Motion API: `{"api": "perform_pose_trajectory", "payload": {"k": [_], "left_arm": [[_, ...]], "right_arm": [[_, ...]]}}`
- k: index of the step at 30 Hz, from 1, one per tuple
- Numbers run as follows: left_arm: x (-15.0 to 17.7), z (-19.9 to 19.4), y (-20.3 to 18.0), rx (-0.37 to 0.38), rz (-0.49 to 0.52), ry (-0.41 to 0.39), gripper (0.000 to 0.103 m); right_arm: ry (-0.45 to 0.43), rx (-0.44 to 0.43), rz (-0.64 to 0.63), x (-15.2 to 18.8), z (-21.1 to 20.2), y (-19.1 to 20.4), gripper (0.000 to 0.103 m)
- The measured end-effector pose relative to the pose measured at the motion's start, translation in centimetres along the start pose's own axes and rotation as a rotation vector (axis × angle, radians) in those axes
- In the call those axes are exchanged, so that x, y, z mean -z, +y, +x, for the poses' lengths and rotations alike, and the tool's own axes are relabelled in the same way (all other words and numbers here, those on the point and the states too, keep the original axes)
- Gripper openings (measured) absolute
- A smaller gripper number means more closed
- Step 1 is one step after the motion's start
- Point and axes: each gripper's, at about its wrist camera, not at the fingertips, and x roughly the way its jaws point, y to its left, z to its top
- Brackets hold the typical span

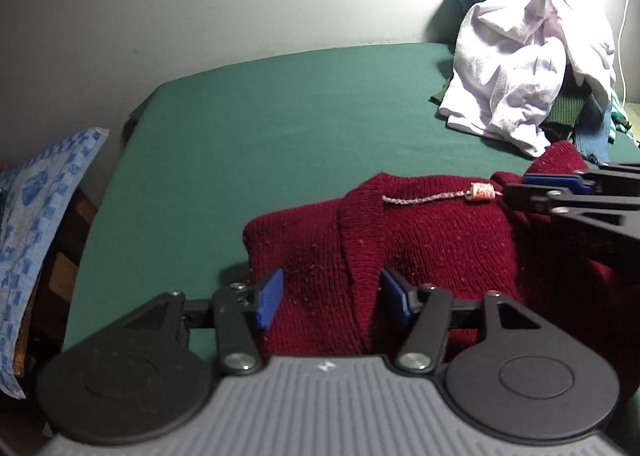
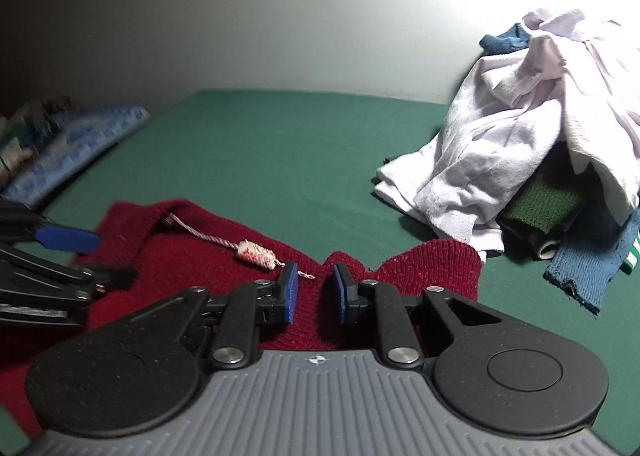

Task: Fold clothes
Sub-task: 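Lay the rolled end onto the sweater body and open both grippers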

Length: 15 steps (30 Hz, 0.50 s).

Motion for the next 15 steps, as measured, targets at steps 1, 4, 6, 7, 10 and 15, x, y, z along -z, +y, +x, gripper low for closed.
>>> {"api": "perform_pose_trajectory", "payload": {"k": [1,4,6,7,10,15], "left_arm": [[-0.1,-0.7,0.1,0.007,-0.006,-0.020,0.060],[0.2,-2.8,0.2,0.020,-0.005,-0.059,0.060],[1.1,-3.6,0.0,0.043,-0.002,-0.048,0.057],[1.8,-3.8,-0.3,0.055,0.004,-0.035,0.057],[3.8,-4.2,-1.2,0.029,0.049,-0.040,0.059],[4.3,-3.1,-1.6,0.009,0.066,-0.046,0.066]], "right_arm": [[-0.031,-0.025,0.021,0.0,-1.5,-0.4,0.023],[-0.070,-0.056,0.053,0.8,-5.7,-1.7,0.029],[-0.051,-0.076,0.066,1.9,-7.6,-2.2,0.029],[-0.033,-0.069,0.063,2.6,-8.2,-2.2,0.029],[0.015,-0.061,0.050,4.5,-8.4,-1.4,0.029],[0.065,-0.067,0.062,5.9,-6.1,-0.7,0.032]]}}
